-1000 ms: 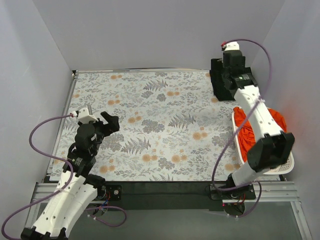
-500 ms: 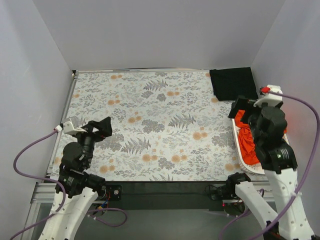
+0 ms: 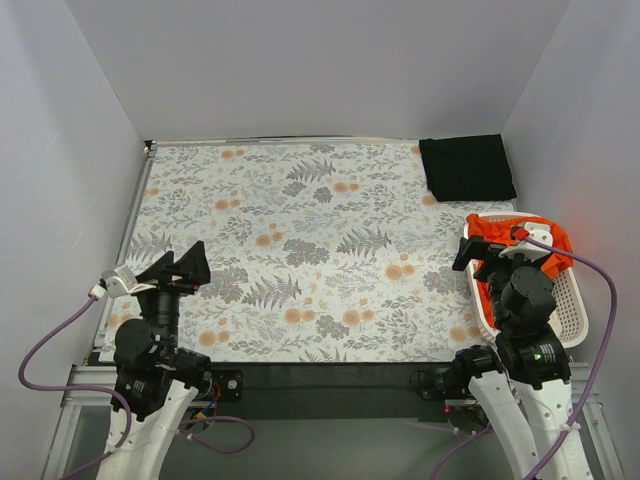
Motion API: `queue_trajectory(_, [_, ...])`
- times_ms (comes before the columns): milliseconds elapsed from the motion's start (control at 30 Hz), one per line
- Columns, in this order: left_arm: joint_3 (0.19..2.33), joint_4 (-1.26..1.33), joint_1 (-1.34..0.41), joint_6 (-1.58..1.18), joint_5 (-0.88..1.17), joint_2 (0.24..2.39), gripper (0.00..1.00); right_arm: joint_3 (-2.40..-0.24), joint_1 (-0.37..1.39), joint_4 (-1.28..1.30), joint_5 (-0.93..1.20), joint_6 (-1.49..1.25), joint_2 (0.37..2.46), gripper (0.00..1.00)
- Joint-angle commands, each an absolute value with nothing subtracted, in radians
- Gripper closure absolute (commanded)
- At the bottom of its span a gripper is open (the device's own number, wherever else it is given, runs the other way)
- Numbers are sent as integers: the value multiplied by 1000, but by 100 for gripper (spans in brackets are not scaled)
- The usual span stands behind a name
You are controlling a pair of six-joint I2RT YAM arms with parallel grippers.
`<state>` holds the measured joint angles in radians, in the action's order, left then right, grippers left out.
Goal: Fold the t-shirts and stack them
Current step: Neatly place the folded tshirt to the corner
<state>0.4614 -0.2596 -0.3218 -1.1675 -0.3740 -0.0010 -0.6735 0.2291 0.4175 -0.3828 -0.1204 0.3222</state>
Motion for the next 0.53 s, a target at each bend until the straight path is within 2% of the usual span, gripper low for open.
queue_trajectory(0, [428, -221, -316, -1166, -428, -46, 11, -637, 226, 285, -362, -94, 279, 2])
queue_trajectory(233, [413, -193, -313, -1146, -426, -5, 11, -551, 227, 213, -322, -83, 184, 2])
queue_trajectory(500, [413, -187, -287, -1143, -394, 35, 11, -529, 227, 189, -308, -75, 170, 2])
